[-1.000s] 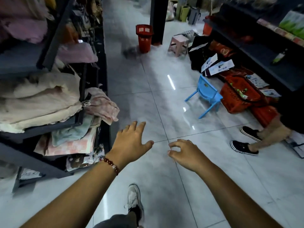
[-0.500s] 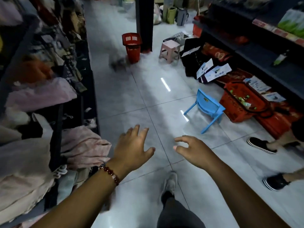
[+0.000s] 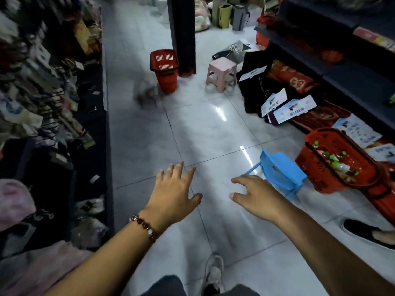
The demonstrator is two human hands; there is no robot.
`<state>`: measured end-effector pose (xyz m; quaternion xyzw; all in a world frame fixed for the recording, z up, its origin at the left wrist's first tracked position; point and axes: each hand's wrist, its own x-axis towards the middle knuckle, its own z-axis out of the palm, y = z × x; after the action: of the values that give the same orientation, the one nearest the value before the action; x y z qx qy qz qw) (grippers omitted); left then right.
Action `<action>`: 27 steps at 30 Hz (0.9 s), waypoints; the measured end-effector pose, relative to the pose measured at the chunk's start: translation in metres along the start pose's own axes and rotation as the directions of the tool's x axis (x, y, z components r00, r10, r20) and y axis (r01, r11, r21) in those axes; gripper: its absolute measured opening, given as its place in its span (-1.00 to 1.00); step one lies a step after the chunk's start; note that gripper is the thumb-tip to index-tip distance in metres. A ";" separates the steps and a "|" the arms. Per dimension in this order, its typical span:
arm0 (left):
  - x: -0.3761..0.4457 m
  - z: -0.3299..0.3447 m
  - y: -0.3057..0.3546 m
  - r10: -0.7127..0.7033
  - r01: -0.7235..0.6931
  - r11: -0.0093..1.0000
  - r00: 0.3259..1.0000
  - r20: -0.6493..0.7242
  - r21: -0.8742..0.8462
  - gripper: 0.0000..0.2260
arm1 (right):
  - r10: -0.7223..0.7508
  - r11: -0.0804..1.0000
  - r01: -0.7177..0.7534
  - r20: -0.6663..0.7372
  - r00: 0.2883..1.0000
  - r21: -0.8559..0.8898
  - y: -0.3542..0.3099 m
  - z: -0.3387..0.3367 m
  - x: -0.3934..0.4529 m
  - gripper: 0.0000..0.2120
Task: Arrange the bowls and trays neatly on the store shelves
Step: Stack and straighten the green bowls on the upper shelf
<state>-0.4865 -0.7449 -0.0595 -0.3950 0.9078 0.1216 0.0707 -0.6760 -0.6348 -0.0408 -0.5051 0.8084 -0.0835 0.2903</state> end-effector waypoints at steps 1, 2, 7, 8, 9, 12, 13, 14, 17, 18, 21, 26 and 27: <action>0.020 -0.008 0.000 -0.004 0.004 1.000 1.000 -0.011 -0.009 -0.32 | -0.006 1.000 0.006 -0.007 1.000 -0.023 0.001 -0.013 0.019 -0.53; 0.040 -0.015 -0.001 -0.012 0.012 1.000 1.000 -0.024 -0.026 -0.32 | -0.012 0.999 0.012 -0.015 1.000 -0.031 0.000 -0.025 0.037 -0.53; 0.145 -0.049 -0.025 -0.040 0.036 0.998 0.997 -0.068 -0.054 -0.32 | -0.049 0.995 0.048 -0.012 0.999 -0.091 -0.008 -0.073 0.138 -0.50; 0.168 -0.056 -0.033 -0.038 0.033 0.998 0.996 -0.078 -0.061 -0.32 | -0.044 0.995 0.043 -0.010 0.999 -0.092 -0.009 -0.081 0.161 -0.49; 0.191 -0.062 -0.041 -0.034 0.029 0.997 0.996 -0.083 -0.066 -0.32 | -0.034 0.996 0.033 -0.007 0.999 -0.087 -0.010 -0.089 0.185 -0.49; 0.266 -0.073 -0.068 -0.031 0.027 0.997 0.998 -0.060 -0.075 -0.32 | -0.004 0.999 0.005 0.001 1.000 -0.054 -0.013 -0.111 0.263 -0.49; 0.295 -0.076 -0.079 -0.029 0.025 0.997 0.998 -0.053 -0.077 -0.32 | 0.005 0.999 -0.005 -0.003 1.000 -0.040 -0.015 -0.118 0.292 -0.49; 0.323 -0.078 -0.090 -0.028 0.024 0.996 0.999 -0.044 -0.085 -0.32 | 0.021 0.999 -0.021 -0.005 1.000 -0.036 -0.017 -0.125 0.321 -0.49; 0.405 -0.095 -0.122 -0.007 0.008 0.998 1.000 0.020 -0.061 -0.31 | 0.085 0.996 -0.085 0.008 0.996 -0.013 -0.030 -0.151 0.396 -0.50; 0.431 -0.103 -0.130 0.002 -0.001 0.999 0.999 0.033 -0.049 -0.31 | 0.093 0.996 -0.093 0.008 0.996 0.010 -0.035 -0.162 0.418 -0.50; 0.502 -0.136 -0.148 0.058 -0.057 0.998 0.997 0.047 -0.021 -0.31 | 0.094 0.995 -0.094 -0.011 0.995 0.032 -0.050 -0.201 0.474 -0.51; 0.608 -0.184 -0.159 0.111 -0.111 0.994 0.994 0.008 0.019 -0.30 | 0.103 0.988 -0.092 -0.086 0.991 0.122 -0.053 -0.261 0.549 -0.53; 0.629 -0.190 -0.160 0.113 -0.113 0.993 0.994 0.003 0.027 -0.30 | 0.118 0.985 -0.106 -0.087 0.989 0.135 -0.049 -0.271 0.564 -0.53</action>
<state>-0.8018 -1.3429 -0.0448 -0.3419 0.9302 0.1136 0.0698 -0.9699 -1.1894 -0.0153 -0.4342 0.8414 -0.1433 0.2880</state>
